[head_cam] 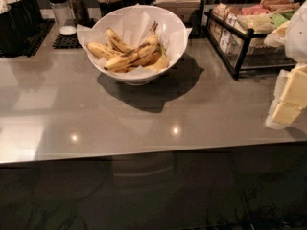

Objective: Pick banana from white bowl

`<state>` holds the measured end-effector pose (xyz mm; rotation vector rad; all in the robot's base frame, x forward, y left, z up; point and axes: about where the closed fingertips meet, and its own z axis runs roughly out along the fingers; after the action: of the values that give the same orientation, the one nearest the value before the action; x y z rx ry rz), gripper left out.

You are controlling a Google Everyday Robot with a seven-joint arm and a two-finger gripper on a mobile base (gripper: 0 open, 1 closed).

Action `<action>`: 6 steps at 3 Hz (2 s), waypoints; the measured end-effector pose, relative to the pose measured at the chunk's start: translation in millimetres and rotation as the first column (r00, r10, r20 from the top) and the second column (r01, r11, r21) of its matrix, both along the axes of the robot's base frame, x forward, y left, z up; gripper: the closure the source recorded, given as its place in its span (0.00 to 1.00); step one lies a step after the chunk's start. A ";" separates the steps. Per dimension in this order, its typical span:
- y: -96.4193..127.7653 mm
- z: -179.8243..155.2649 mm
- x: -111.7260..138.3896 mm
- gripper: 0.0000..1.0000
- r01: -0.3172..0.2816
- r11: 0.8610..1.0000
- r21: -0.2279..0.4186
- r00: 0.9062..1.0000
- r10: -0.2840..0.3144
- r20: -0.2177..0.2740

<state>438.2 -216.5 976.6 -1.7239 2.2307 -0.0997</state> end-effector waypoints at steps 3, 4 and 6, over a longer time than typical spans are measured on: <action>80.3 31.0 59.6 0.00 -0.287 0.957 0.032 0.957 0.285 0.047; 127.0 35.5 87.2 0.00 -0.432 0.898 0.088 0.902 0.427 0.066; 136.8 33.7 106.3 0.00 -0.454 0.884 0.114 0.890 0.442 0.117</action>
Offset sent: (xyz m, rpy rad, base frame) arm 0.0640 0.0804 0.0352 -0.0012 -0.0346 0.3009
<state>544.5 -79.7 1010.3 -2.0608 1.6786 0.0836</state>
